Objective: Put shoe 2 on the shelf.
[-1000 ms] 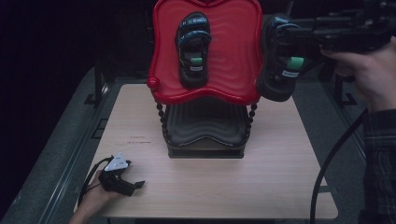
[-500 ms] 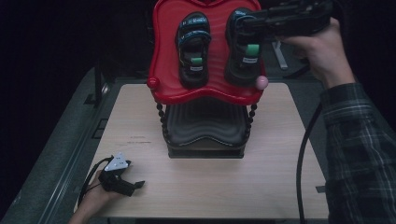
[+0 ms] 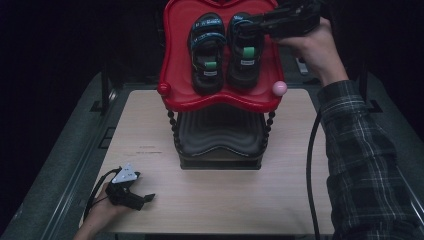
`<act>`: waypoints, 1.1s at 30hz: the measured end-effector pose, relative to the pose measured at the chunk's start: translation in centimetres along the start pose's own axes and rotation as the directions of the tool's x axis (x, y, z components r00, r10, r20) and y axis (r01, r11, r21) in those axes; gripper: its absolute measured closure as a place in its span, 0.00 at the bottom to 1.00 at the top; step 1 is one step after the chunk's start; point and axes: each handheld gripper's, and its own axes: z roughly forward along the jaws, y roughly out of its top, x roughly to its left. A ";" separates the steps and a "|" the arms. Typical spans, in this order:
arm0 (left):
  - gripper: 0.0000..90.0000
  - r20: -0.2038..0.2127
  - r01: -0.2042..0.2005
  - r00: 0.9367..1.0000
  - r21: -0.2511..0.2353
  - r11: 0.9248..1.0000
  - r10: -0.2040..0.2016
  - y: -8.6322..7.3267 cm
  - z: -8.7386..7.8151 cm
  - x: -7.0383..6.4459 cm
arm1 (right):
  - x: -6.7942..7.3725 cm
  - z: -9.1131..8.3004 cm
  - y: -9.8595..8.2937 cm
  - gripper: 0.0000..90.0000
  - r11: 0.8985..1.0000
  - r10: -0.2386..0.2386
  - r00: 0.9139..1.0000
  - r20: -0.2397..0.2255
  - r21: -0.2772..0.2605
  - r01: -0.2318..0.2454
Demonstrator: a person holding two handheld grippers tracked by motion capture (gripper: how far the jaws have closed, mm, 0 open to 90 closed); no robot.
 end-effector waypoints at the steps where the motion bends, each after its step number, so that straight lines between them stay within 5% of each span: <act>1: 0.00 0.000 0.000 1.000 0.000 1.000 0.000 0.0 0.0 0.0 | 0.1 0.2 0.0 0.75 1.000 -0.007 1.000 0.003 0.003 0.007; 8: 0.00 0.000 0.000 1.000 0.000 1.000 0.000 0.0 0.0 0.0 | 0.6 0.5 -0.3 0.73 1.000 -0.019 1.000 0.008 0.014 0.019; 14: 0.00 -0.003 -0.002 1.000 -0.001 1.000 0.002 0.0 0.0 0.0 | 1.2 0.0 -0.4 0.60 1.000 0.014 1.000 0.015 0.017 -0.014; 23: 0.00 -0.003 -0.003 1.000 0.000 1.000 0.003 0.0 0.0 0.0 | 2.5 -3.9 -1.2 0.51 0.999 0.040 0.996 0.074 -0.011 -0.040; 33: 0.00 -0.004 -0.002 1.000 -0.001 1.000 0.002 0.0 0.0 0.0 | 4.8 -8.3 -5.0 0.34 0.995 0.101 0.985 0.138 0.007 -0.103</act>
